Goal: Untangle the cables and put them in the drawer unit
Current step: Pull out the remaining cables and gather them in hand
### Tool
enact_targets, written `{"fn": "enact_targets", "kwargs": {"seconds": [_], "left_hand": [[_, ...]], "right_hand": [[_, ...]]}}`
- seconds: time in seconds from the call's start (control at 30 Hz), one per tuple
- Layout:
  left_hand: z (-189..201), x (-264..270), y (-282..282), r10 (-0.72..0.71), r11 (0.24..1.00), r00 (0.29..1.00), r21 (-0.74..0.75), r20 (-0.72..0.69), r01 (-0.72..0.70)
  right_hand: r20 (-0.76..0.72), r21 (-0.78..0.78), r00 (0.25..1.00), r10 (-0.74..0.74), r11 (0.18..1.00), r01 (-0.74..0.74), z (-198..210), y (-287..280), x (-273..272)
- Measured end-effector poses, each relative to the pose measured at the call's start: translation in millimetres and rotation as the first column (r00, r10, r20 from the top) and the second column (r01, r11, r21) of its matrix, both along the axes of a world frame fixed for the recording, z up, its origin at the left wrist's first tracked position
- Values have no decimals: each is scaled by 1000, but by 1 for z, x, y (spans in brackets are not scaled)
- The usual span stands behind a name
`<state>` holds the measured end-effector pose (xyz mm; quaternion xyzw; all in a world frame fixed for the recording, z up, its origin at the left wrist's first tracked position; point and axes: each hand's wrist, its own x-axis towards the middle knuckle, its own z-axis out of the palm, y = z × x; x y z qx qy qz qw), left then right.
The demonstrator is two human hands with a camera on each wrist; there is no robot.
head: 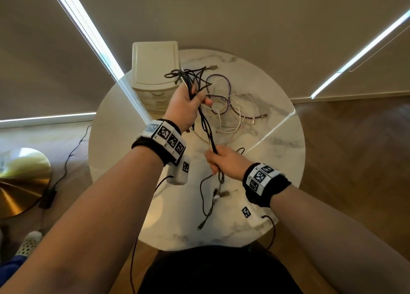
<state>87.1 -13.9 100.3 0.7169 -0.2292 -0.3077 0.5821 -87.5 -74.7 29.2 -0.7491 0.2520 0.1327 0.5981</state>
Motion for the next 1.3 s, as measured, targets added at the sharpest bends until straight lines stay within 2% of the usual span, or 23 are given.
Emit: {"fn": "enact_targets", "kwargs": {"seconds": [0.1,0.2,0.3,0.37,0.4,0.43,0.47,0.53,0.57,0.6,0.7,0.77,0.8,0.87,0.9,0.97,1.07,1.13,1.23,1.3], "left_hand": [[-4,-2,4,-53,998,998,34,46,52],[-2,-7,7,-65,997,995,42,79,62],[-2,-8,12,-212,968,973,158,90,197],[-7,-6,16,-361,887,925,350,118,302],[-10,-5,17,-421,828,897,461,133,320],[-10,-3,19,-459,770,878,553,134,318],[-11,-1,20,-473,730,872,610,126,308],[-10,6,21,-435,719,887,653,156,238],[-8,10,22,-392,738,899,649,192,183],[-5,14,22,-340,764,913,633,227,127],[4,24,23,-238,792,946,608,220,57],[10,29,26,-249,766,946,640,207,61],[12,31,28,-265,748,944,660,194,74],[14,32,29,-298,726,946,674,128,138],[17,30,28,-317,719,945,671,85,181],[25,22,26,-374,713,928,641,4,285],[38,9,19,-445,730,891,542,-85,417],[42,11,18,-385,812,910,414,-151,412],[43,22,21,-273,930,931,180,-241,319],[37,26,21,-216,965,947,95,-237,244]], "right_hand": [[-56,175,998,-25,984,35,-11,15,-12],[-158,276,987,-29,958,72,-13,30,-24],[-257,291,966,-40,950,116,-22,39,-38],[-315,165,945,94,985,-43,-36,43,-49],[-342,103,917,205,978,-181,-42,46,-56],[-364,48,867,341,936,-348,-48,49,-64],[-393,5,787,476,857,-516,-57,54,-72],[-497,-69,602,625,663,-746,-65,65,-88],[-534,-98,547,645,595,-798,-62,68,-93],[-553,-110,528,645,571,-813,-63,69,-96],[-596,-38,588,546,713,-701,-39,52,-80],[-611,-183,703,364,799,-573,-20,27,-51],[-585,-290,764,272,810,-510,-6,15,-37],[-461,-467,881,106,815,-342,12,-7,-10],[-372,-488,927,41,841,-232,22,-16,3],[-177,-403,984,-12,913,-61,38,-25,29],[107,-354,994,29,935,11,54,-29,70],[244,-330,970,11,941,73,49,-33,89],[224,-177,961,-161,963,202,48,-32,91],[180,-177,963,-198,957,230,46,-28,86]]}}
